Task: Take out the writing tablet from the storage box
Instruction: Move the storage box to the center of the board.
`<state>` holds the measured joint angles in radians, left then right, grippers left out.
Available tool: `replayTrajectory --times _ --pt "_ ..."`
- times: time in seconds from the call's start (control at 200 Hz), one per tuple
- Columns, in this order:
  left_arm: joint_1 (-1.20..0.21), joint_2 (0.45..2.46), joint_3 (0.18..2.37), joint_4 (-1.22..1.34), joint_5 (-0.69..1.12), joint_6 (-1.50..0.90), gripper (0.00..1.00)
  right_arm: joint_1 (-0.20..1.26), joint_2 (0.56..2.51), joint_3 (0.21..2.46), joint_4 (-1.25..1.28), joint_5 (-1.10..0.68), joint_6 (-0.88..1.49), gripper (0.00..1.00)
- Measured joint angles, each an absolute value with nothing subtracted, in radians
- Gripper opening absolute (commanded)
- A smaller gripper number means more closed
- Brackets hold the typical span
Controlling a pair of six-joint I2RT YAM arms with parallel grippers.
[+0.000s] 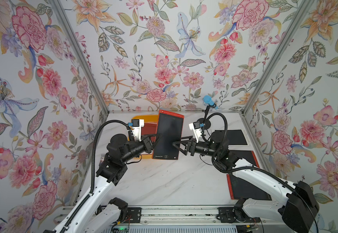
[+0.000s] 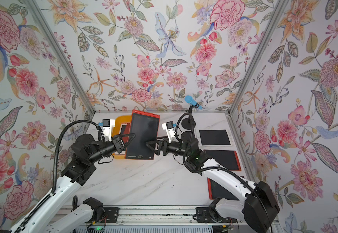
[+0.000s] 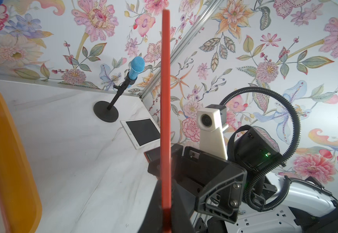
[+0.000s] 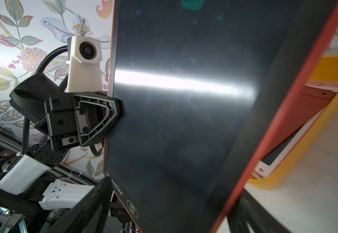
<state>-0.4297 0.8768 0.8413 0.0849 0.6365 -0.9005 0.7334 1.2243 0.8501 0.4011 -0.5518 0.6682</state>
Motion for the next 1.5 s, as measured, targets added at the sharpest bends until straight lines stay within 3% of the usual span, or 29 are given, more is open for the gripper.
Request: replayTrajectory --times 0.205,0.726,0.811,0.941,1.176,1.301,1.501 --pt "-0.425 0.925 0.813 0.250 0.752 -0.973 0.00 0.736 1.122 0.747 0.447 -0.546 0.754 0.38" --pt "-0.423 1.103 0.791 0.628 0.928 -1.153 0.02 0.738 0.946 0.674 0.437 -0.484 0.854 0.18" --pt "-0.423 1.129 0.791 0.652 0.938 -1.164 0.10 0.738 0.933 0.671 0.422 -0.468 0.856 0.02" --pt "-0.420 1.164 0.791 0.656 0.942 -1.162 0.30 0.750 0.892 0.670 0.416 -0.461 0.864 0.05" --pt "-0.414 1.207 0.816 0.587 0.937 -1.121 0.75 0.756 0.835 0.670 0.355 -0.382 0.818 0.04" --pt "-0.388 1.192 0.863 0.476 0.902 -1.059 0.92 0.755 0.797 0.671 0.316 -0.326 0.805 0.04" --pt "-0.379 1.008 0.853 0.233 0.667 -0.902 0.97 0.755 0.736 0.662 0.290 -0.155 0.824 0.04"
